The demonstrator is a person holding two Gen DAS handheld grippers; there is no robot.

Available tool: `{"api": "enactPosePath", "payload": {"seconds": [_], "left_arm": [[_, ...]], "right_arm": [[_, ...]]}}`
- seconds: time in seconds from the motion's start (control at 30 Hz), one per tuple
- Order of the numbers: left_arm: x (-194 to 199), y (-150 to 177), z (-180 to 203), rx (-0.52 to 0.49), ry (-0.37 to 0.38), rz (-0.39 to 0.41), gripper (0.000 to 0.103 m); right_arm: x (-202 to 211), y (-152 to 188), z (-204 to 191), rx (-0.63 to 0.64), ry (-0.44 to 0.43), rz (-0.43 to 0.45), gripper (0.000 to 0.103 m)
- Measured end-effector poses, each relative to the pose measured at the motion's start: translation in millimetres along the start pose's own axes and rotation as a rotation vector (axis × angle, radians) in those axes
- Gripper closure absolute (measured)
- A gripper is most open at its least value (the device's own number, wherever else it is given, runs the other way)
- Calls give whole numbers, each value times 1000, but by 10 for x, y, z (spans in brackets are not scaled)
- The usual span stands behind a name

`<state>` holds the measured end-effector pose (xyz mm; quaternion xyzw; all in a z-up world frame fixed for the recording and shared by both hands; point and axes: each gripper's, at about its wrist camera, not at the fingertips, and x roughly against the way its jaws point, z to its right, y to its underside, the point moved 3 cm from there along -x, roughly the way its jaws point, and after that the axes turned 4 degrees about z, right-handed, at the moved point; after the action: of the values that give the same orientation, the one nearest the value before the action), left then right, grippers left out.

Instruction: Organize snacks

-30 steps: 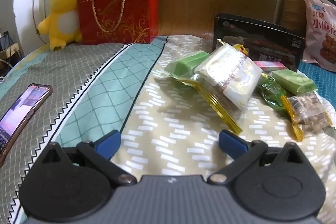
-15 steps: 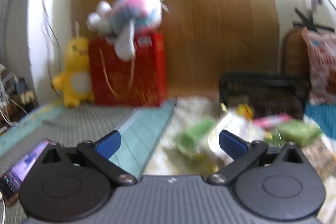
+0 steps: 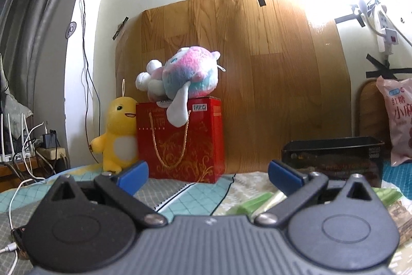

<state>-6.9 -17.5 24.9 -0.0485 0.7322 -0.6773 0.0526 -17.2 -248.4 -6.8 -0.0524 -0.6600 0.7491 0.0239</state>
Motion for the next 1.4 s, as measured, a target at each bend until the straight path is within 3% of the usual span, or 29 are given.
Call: {"api": "enactPosePath", "payload": {"seconds": [0.23,0.53,0.63,0.77,0.83,0.93,1.07,1.2,1.27,1.33,1.4], "left_arm": [[79,40,-67,38,-13,15,0],[-94,126,-112,51,30,-132,0],[-142,139,-125,49,76,-178,0],[-212,135,-174,72,202,-275,0],[-217,63,-186,119,303,-321,2],[-193,-105,-131,183,466,-339,9],[-217,-168,152,212,677,-416,21],[-378,25,480,190,757,-576,35],[-477,176,597,194,779,-672,41],[-550,335,671,221,814,-765,48],[-559,469,697,264,848,-835,55]], "right_arm": [[-55,0,3,-25,-58,-51,0],[-137,31,45,-75,-156,-173,0],[-157,37,68,-66,-240,-220,0],[-268,80,98,-90,-388,-352,5],[-349,118,130,-117,-436,-412,23],[-480,170,173,-154,-491,-489,40],[-593,155,177,-141,-552,-511,41],[-755,211,221,-127,-590,-564,41],[-792,280,216,-159,-630,-605,49],[-731,284,180,-169,-665,-598,67],[-649,242,153,-183,-689,-582,77]]}}
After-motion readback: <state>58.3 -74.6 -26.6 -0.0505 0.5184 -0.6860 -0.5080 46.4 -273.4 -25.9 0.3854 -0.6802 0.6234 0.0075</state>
